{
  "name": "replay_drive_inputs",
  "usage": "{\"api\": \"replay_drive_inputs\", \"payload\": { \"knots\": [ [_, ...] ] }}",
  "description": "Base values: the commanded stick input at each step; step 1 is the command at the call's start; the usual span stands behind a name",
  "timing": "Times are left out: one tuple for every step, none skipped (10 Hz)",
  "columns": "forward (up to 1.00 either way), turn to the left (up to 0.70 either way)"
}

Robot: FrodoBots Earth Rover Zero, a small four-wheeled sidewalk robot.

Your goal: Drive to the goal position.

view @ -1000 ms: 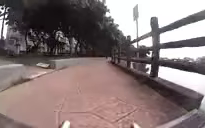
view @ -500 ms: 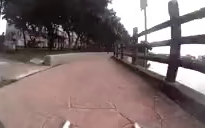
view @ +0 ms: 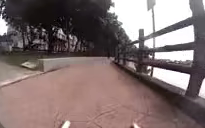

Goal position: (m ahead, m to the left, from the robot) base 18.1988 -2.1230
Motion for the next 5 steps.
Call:
{"api": "replay_drive_inputs", "payload": {
  "knots": [
    [1.0,0.0],
    [1.0,0.0],
    [1.0,0.0],
    [1.0,0.0],
    [1.0,0.0]
  ]
}}
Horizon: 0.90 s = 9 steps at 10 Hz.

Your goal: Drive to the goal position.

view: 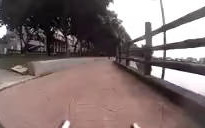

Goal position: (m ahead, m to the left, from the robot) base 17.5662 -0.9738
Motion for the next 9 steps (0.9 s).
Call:
{"api": "replay_drive_inputs", "payload": {
  "knots": [
    [1.0,0.0],
    [1.0,0.0],
    [1.0,0.0],
    [1.0,0.0],
    [1.0,0.0],
    [1.0,0.0],
    [1.0,0.0],
    [1.0,0.0],
    [1.0,0.0]
  ]
}}
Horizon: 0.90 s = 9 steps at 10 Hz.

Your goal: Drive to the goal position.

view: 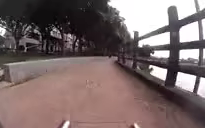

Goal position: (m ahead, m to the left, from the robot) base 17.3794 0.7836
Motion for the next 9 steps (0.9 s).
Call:
{"api": "replay_drive_inputs", "payload": {
  "knots": [
    [1.0,0.0],
    [1.0,0.0],
    [1.0,0.0],
    [1.0,0.0],
    [1.0,0.0],
    [1.0,0.0],
    [1.0,0.0],
    [1.0,0.0],
    [1.0,0.0]
  ]
}}
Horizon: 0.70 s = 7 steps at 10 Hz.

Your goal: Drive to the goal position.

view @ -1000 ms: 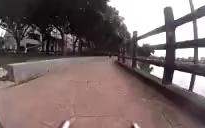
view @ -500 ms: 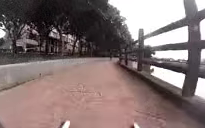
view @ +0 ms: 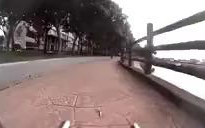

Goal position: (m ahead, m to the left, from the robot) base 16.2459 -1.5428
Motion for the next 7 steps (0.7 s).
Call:
{"api": "replay_drive_inputs", "payload": {
  "knots": [
    [1.0,0.0],
    [1.0,0.0],
    [1.0,0.0],
    [1.0,0.0],
    [1.0,0.0],
    [1.0,0.0],
    [1.0,0.0]
  ]
}}
